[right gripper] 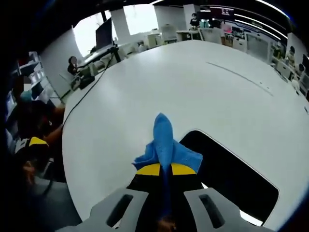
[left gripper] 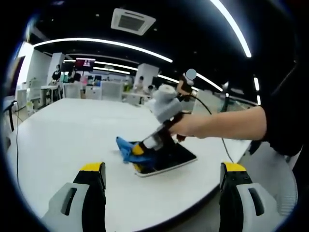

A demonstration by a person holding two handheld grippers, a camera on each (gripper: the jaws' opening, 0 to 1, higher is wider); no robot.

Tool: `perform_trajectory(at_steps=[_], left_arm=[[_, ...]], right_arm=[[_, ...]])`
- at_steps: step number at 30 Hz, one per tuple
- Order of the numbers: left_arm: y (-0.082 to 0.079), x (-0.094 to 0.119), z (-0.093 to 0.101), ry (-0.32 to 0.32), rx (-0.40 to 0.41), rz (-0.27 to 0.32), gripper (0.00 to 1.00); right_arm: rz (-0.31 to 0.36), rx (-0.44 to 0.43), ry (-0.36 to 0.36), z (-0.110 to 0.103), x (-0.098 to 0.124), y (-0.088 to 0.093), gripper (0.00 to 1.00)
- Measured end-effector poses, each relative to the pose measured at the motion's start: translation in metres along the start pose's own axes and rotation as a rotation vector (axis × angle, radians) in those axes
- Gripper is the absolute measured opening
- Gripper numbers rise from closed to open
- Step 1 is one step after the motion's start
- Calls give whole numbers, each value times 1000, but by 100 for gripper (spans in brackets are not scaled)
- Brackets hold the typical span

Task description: Wipe the mirror surface with the cleaning cloth until all visible marks leave the cleaned area.

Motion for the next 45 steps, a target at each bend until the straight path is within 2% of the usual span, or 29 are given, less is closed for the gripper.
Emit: perform_trajectory(at_steps=[1,4,15,37,45], left_arm=[[0,0,0,2,0,0,99],[0,0,0,-1,1,2,99],[0,1,-1,-7,2,2,99],[-1,1,-1,-11,-1,9,99],[-1,0,1,2,-7,7,99]], right_arm=[[-4,-3,1,-3,2,2,0],[-5,76,31,-3,4,3,0],[-8,97,40,-2,5,4,0],[-4,92,72,23,20,17,0],[0,96,71,25,24,20,0]])
Point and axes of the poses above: the point that each gripper's makers call its tool centre point, and the gripper's own axes: x roughly backward along the fingers, z roughly to its right, y roughly out of its underside, the point moved 1 cm from there along x, roughly backward along the fingers, and after that the axes turned 10 degrees about -x, right-handed, at the moved point
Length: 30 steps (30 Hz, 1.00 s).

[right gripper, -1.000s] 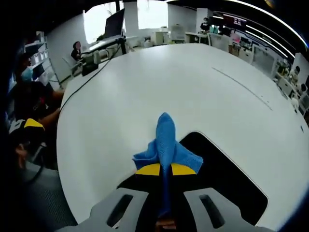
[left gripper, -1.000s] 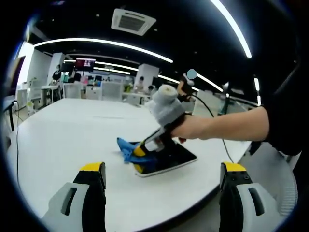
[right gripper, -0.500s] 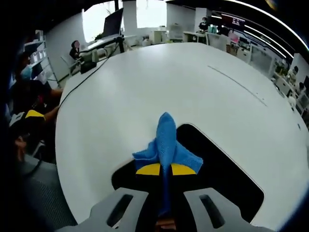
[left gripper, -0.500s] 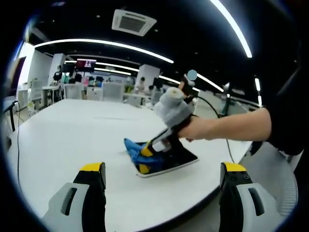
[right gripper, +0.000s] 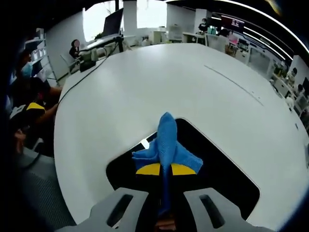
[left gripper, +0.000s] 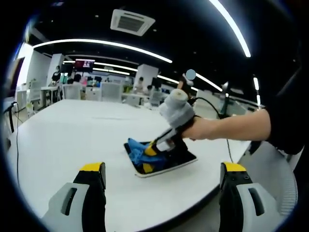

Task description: Wipe the mirror surface with the cleaning cloth until all visible marks leave the cleaned area.

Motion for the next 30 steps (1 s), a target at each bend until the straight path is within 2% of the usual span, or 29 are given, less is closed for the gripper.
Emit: perform_trajectory(at_steps=[9,16,24,30], left_arm=[[1,0,1,4,-5,-6,99],[-2,-1,1,5,-4,8,99],[-1,-1,-1,-1,-4,4,99],[0,-1,-1,-3,-2,-2,99]], right_arm=[[4,0,-6,6,2,3,0],[11,-22,-4,18,3,7,0],[7,-27,-11,13,6,7,0],[7,-39,-16,22,6,10,0]])
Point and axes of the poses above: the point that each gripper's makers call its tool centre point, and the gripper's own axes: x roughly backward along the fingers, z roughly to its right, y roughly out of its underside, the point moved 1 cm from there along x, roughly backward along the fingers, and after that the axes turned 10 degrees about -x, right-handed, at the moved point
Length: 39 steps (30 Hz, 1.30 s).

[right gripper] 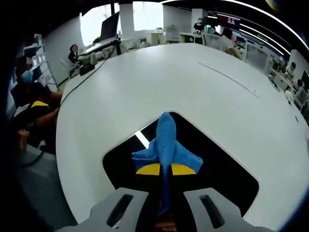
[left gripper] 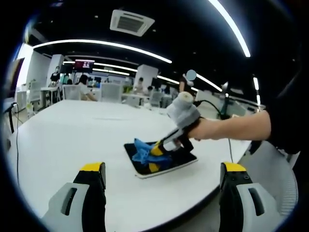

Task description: Wipe the mirror surface with the cleaning cloth until all visible marks leave the cleaned area.

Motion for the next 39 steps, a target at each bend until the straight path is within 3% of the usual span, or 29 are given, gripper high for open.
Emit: perform_trajectory(at_steps=[39], left_arm=[[-1,0,0,-1,12,11,99]], right_arm=[[-19,-58,67,29,33,32,0]])
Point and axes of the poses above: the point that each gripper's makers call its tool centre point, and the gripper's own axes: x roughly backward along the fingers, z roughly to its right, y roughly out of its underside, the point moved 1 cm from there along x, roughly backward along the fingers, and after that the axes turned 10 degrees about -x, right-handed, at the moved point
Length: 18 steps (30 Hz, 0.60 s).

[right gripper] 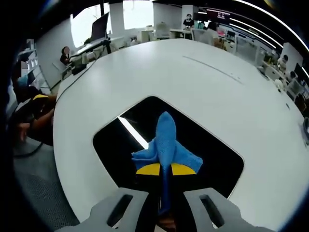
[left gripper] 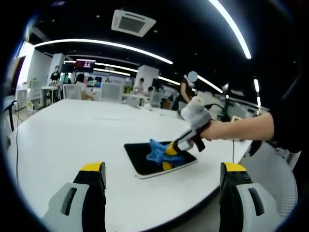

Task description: Wipe the mirror surface with the cleaning cloth until all visible marks leave the cleaned area.

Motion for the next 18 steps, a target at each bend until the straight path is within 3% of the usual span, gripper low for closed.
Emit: perform_trajectory(at_steps=[18], left_arm=[[2,0,0,-3,0,-12,99]], right_arm=[[-6,-7,5,11,4,5,0]])
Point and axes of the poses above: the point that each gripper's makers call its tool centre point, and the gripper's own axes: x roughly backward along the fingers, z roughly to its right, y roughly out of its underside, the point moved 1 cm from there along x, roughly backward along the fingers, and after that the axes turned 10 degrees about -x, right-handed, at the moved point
